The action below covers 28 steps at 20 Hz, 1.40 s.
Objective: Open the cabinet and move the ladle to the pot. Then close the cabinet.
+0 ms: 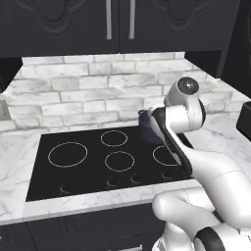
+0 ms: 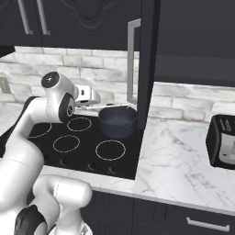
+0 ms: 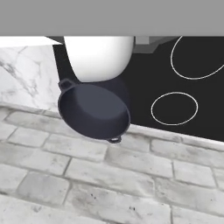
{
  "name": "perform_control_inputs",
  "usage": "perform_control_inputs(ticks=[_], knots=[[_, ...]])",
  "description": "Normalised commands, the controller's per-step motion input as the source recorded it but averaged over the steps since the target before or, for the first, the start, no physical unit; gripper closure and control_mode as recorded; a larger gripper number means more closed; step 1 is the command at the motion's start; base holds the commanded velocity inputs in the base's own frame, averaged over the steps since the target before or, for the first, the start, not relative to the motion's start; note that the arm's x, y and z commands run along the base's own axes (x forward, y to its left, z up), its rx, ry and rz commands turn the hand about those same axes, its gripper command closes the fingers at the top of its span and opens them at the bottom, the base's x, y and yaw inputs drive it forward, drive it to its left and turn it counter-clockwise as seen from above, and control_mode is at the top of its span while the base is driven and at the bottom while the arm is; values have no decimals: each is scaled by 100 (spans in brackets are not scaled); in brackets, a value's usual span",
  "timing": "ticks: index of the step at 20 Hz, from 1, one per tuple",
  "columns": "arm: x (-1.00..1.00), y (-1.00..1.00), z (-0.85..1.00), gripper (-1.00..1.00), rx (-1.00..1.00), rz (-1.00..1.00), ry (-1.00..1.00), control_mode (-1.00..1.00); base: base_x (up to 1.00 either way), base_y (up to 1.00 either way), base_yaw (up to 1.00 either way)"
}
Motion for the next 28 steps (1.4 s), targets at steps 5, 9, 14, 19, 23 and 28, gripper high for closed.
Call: perform_control_inputs(ticks=[5,9,14,19,23,28], knots=[[30,-6,-9,100,0,-2,7,-100,0,0,0],[26,-2,-17,100,0,-2,9,-100,0,0,0],[30,-2,-21,100,0,-2,8,-100,0,0,0],[37,-12,-24,100,0,-1,3,-100,0,0,0],[40,-10,-32,100,0,0,0,-100,0,0,0],[36,-3,-36,100,0,0,0,-100,0,0,0]])
